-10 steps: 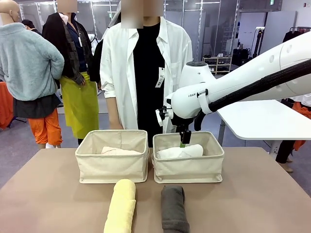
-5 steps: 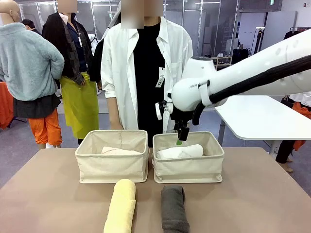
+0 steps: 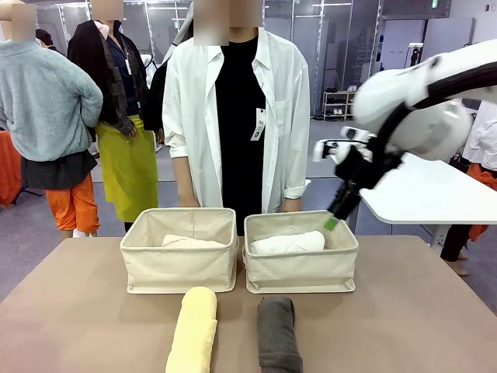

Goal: Divide the towels into two baskets.
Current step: Pick up one hotel-folded towel from the bottom of the table and place it in the Fabric basket indicated by the person.

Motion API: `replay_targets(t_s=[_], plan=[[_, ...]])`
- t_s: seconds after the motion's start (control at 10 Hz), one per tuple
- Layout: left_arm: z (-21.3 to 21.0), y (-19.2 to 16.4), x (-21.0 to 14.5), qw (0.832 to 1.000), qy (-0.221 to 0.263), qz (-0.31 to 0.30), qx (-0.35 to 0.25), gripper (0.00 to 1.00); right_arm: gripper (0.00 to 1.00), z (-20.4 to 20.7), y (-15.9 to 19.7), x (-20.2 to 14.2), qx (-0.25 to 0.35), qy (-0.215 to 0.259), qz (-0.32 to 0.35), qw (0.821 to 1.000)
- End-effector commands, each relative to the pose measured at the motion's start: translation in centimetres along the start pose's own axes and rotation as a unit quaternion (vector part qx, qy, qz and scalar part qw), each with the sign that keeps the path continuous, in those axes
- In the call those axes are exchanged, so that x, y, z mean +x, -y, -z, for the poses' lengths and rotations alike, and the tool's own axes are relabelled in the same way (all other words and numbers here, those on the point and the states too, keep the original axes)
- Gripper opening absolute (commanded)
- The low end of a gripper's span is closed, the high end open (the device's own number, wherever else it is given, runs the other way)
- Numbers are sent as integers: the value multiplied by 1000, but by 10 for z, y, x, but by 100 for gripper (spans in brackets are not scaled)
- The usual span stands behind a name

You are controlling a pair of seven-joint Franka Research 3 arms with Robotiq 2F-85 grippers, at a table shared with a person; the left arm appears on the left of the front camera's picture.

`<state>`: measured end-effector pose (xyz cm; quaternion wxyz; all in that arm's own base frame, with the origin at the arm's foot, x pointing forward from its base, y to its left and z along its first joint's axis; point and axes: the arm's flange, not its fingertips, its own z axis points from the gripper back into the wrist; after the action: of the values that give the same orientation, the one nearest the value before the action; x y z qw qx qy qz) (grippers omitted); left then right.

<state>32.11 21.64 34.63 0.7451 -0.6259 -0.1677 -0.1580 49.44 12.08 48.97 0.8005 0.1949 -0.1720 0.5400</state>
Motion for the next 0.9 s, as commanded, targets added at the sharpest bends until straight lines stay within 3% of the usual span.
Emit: replay_targets(t_s=[0.0, 0.2, 0.3, 0.4, 0.6, 0.8], plan=[[-1, 2, 0, 1000, 1, 8, 2, 100, 100, -26, -19, -70, 38, 55, 70, 995], [-1, 2, 0, 1000, 1, 8, 2, 100, 100, -56, -23, -151, 94, 159, 190, 964], [-1, 2, 0, 1000, 1, 8, 2, 100, 100, -70, -28, -203, 124, 226, 252, 933], [-1, 2, 0, 1000, 1, 8, 2, 100, 100, -77, -34, -246, 139, 252, 310, 906], [-1, 2, 0, 1000, 1, 8, 2, 100, 100, -87, -48, -319, 178, 276, 399, 856], [-1, 2, 0, 1000, 1, 8, 2, 100, 100, -87, -48, -352, 185, 250, 471, 825]])
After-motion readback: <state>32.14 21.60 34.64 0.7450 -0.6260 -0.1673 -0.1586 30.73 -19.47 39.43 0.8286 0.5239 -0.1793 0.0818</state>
